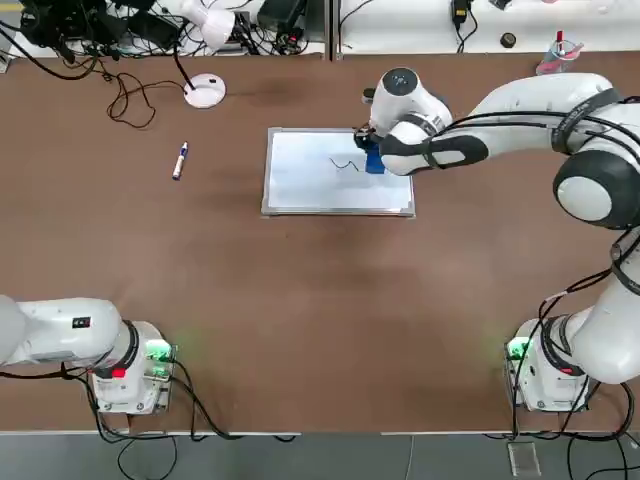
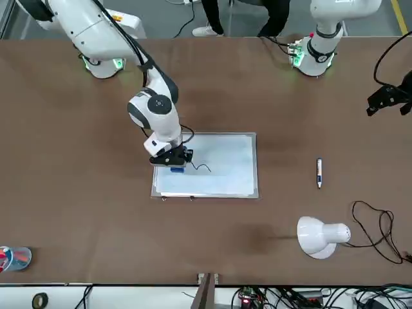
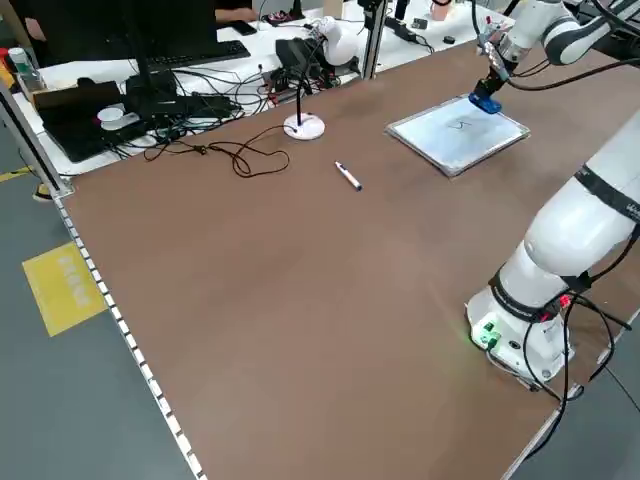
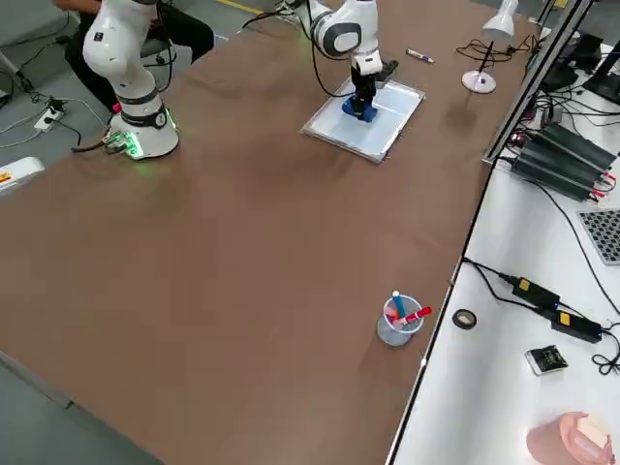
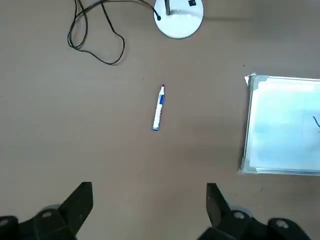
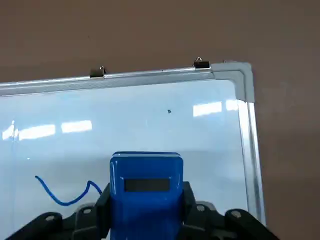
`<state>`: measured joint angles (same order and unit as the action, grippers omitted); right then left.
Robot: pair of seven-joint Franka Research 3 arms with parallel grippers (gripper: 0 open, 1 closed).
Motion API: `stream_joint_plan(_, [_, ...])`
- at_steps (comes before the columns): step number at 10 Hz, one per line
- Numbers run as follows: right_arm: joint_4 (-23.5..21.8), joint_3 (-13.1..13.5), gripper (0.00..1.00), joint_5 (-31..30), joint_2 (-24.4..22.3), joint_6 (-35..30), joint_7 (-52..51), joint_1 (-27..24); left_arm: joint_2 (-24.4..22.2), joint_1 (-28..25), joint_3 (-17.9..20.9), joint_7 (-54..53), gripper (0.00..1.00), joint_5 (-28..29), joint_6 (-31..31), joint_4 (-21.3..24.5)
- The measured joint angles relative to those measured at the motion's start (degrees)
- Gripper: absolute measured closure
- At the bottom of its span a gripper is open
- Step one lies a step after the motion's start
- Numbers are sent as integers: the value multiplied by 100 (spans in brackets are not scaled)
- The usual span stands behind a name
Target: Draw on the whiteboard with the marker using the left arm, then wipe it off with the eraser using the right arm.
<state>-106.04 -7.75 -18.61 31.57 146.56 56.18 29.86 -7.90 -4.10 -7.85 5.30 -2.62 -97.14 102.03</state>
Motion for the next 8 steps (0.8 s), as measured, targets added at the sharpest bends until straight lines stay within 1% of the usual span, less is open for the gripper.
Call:
stream_joint_plan(4, [331,41,44,-84,339,0,333,64,0,-29,23,0,0,-1,-20,6])
stream_joint_plan(8, [419,68,44,-146,530,-1,465,165,20,-55,43,0,0,-1,-47,16])
